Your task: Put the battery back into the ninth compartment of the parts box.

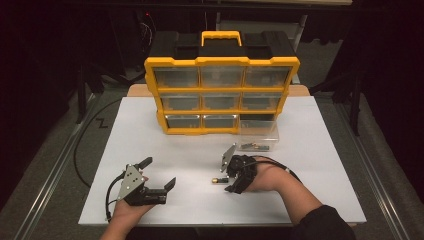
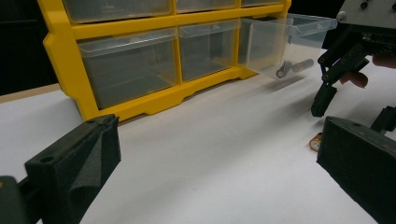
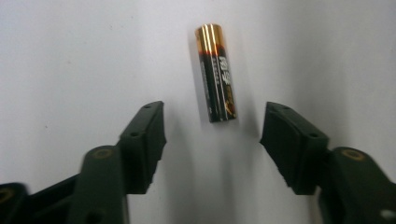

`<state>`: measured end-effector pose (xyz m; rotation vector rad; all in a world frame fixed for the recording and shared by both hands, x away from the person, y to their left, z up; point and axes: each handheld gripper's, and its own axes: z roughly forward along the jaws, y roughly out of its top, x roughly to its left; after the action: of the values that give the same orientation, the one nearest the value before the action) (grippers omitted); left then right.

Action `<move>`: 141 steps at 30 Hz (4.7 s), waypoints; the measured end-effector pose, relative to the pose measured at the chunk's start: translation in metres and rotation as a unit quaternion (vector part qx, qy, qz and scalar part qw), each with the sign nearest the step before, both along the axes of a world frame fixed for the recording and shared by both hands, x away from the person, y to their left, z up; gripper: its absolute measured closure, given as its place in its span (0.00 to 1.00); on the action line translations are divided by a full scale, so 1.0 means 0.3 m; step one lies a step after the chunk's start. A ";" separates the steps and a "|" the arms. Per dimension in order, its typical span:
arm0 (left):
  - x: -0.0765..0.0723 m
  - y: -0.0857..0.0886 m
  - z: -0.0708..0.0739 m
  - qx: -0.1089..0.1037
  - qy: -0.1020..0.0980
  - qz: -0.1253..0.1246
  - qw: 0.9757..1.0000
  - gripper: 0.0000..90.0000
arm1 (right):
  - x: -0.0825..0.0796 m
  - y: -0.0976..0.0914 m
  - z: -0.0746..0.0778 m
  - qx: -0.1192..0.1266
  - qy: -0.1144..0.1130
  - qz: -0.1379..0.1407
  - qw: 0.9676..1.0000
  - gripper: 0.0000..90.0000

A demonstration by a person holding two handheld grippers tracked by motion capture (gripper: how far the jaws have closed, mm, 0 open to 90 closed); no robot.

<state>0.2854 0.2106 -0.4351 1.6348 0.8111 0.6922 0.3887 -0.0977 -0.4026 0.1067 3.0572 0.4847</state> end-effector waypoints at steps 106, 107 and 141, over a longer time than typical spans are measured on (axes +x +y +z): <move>0.001 0.006 -0.002 -0.002 0.003 0.011 1.000 0.00 | 0.023 -0.335 0.132 -0.017 -0.022 -0.046 0.999 0.87; 0.001 0.006 -0.003 -0.003 0.002 0.011 1.000 0.00 | 0.024 -0.335 0.134 -0.019 -0.022 -0.046 0.999 0.87; 0.002 0.011 -0.004 -0.008 0.005 0.012 1.000 0.00 | 0.075 -0.327 0.274 -0.024 -0.044 -0.046 0.998 0.87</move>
<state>0.2861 0.2140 -0.4363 1.6183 0.8424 0.6934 0.4114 -0.1957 -0.3202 0.2182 2.9597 0.3975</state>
